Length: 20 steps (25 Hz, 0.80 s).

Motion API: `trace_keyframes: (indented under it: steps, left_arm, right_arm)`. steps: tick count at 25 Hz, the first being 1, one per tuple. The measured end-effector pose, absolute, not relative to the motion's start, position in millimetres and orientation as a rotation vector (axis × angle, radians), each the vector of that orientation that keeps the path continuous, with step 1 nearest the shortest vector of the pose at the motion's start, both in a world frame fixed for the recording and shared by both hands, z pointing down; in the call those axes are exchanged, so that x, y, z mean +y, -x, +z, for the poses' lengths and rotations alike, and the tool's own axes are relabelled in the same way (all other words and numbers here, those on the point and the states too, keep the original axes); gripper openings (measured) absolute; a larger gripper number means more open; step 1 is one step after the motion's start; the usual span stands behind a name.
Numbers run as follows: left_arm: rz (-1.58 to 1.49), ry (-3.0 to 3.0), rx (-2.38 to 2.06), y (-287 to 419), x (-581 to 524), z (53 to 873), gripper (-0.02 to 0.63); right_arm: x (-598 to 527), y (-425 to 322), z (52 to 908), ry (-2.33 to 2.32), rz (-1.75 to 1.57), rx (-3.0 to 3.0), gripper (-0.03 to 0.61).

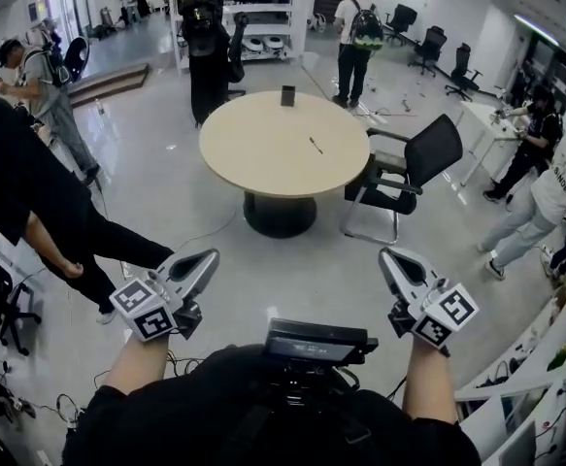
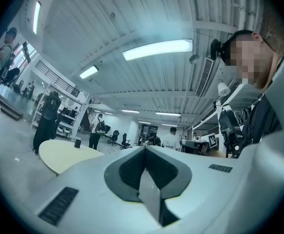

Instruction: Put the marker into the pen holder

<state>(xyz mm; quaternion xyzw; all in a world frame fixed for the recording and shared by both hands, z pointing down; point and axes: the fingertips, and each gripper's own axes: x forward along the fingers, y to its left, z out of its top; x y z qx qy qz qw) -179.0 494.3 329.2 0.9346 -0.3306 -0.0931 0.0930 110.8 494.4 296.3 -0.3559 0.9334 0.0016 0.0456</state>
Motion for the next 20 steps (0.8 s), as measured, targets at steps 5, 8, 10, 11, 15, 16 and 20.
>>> trace_keyframes:
  steps: [5, 8, 10, 11, 15, 16, 20]
  left_arm:
    - [-0.260, -2.772, -0.915, 158.2, 448.0, 342.2, -0.005]
    - [-0.271, -2.771, -0.869, 154.0, 413.2, 349.3, -0.004]
    - [-0.285, -2.774, -0.838, 155.8, 385.2, 352.0, -0.005]
    - [-0.292, -2.775, -0.825, 158.8, 370.0, 352.4, -0.005]
    - [-0.309, -2.791, -0.787, 175.9, 306.6, 350.6, -0.005]
    - [-0.305, -2.801, -0.780, 180.2, 290.4, 349.6, -0.005]
    - [-0.283, -2.834, -0.752, 201.3, 226.1, 345.8, -0.005]
  right_arm:
    - [463.8, -130.8, 307.6, 1.166, -0.016, 2.841, 0.003]
    - [438.0, -137.1, 307.5, 1.224, -0.006, 2.834, 0.003]
    - [415.6, -135.6, 305.6, 1.259, 0.008, 2.832, 0.005]
    - [402.6, -132.4, 304.5, 1.272, 0.014, 2.832, 0.005]
    - [343.8, -112.2, 299.7, 1.301, 0.027, 2.833, 0.003]
    - [327.9, -106.2, 297.0, 1.305, 0.035, 2.831, 0.004]
    - [266.1, -77.9, 286.9, 1.311, 0.068, 2.816, 0.003]
